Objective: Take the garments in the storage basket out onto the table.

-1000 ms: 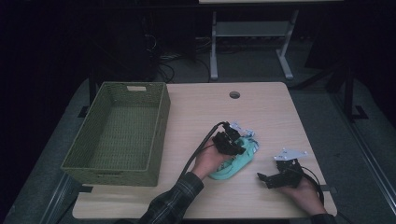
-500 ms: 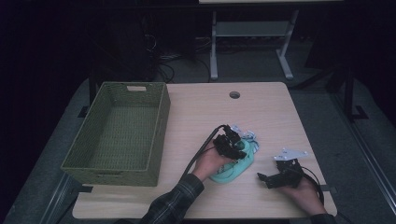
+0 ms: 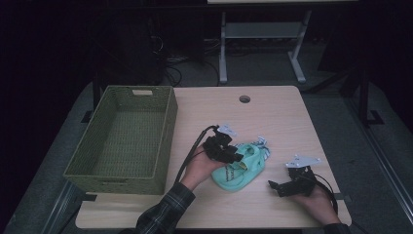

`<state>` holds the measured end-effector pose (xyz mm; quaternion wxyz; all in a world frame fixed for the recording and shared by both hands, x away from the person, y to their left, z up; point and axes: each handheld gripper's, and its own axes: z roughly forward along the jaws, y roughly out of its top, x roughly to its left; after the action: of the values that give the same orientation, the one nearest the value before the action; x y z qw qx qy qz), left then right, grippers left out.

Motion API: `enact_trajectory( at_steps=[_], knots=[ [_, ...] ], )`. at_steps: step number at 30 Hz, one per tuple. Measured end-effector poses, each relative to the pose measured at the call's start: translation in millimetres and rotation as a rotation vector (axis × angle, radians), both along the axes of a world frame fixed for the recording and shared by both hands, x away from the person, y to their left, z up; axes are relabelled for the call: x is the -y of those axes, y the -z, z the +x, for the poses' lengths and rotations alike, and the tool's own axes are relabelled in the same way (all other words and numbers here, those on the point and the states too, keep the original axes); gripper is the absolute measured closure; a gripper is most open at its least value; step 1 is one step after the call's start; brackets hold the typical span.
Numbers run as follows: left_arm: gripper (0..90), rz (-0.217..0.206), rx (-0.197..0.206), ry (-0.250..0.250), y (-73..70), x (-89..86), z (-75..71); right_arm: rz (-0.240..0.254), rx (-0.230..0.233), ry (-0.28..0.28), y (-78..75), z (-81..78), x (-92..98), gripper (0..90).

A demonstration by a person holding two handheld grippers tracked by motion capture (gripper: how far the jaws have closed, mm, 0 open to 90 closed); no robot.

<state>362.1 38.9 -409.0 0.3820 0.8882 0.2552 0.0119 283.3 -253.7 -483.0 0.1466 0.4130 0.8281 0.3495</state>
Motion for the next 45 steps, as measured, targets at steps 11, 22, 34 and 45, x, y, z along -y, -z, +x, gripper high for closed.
enact_trajectory(
  at_steps=[11,22,34,45],
  knots=[
    [89.4,0.074,0.007,-0.098,16.3,-37.8,-0.5,-0.001,0.000,-0.001,0.0,0.0,0.0,0.6],
    [89.5,0.197,-0.025,-0.090,41.3,-39.5,-1.7,0.000,0.000,0.000,0.0,0.0,0.0,0.7],
    [88.1,0.193,-0.048,-0.050,43.9,-42.8,-19.9,0.001,0.001,0.000,0.1,0.0,0.0,0.7],
    [87.3,0.182,-0.051,0.001,44.2,-38.7,-43.0,-0.001,-0.001,0.002,-0.1,0.0,0.1,0.6]
  ],
)
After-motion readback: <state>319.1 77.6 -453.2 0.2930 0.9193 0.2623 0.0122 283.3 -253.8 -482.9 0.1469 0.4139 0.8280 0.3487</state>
